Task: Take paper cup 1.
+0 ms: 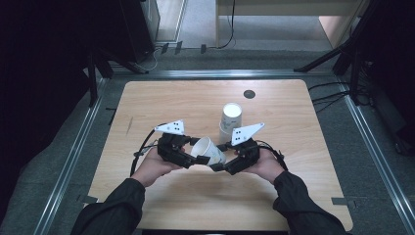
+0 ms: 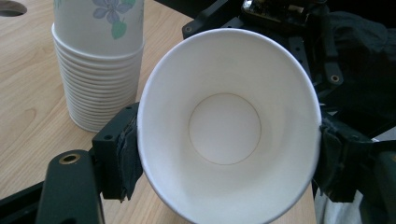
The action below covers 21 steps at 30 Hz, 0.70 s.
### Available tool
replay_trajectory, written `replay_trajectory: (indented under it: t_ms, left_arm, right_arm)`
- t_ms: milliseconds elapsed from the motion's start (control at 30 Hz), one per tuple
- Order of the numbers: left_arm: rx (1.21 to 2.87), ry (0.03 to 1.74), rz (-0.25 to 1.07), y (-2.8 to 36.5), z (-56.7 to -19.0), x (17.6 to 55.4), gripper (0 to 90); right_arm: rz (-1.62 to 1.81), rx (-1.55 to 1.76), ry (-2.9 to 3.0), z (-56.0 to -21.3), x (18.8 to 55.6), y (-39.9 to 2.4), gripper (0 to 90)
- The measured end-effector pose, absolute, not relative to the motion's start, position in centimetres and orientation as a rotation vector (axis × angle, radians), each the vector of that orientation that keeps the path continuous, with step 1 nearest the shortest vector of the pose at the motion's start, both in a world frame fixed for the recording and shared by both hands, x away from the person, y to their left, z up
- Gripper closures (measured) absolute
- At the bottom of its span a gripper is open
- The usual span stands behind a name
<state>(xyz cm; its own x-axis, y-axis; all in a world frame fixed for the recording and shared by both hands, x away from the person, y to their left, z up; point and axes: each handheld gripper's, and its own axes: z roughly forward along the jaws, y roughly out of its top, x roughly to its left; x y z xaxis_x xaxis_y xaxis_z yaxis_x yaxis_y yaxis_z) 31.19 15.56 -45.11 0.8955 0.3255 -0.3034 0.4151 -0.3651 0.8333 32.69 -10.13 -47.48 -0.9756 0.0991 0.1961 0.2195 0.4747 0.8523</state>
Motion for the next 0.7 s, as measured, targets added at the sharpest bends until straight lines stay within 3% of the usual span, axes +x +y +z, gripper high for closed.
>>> replay_trajectory:
  t_ms: [700]
  left_arm:
    - [1.944,0.566,-0.083,17.0,-44.4,31.3,23.3]
  right_arm:
    - [-1.479,-0.326,-2.634,-47.7,32.9,-10.3,25.8]
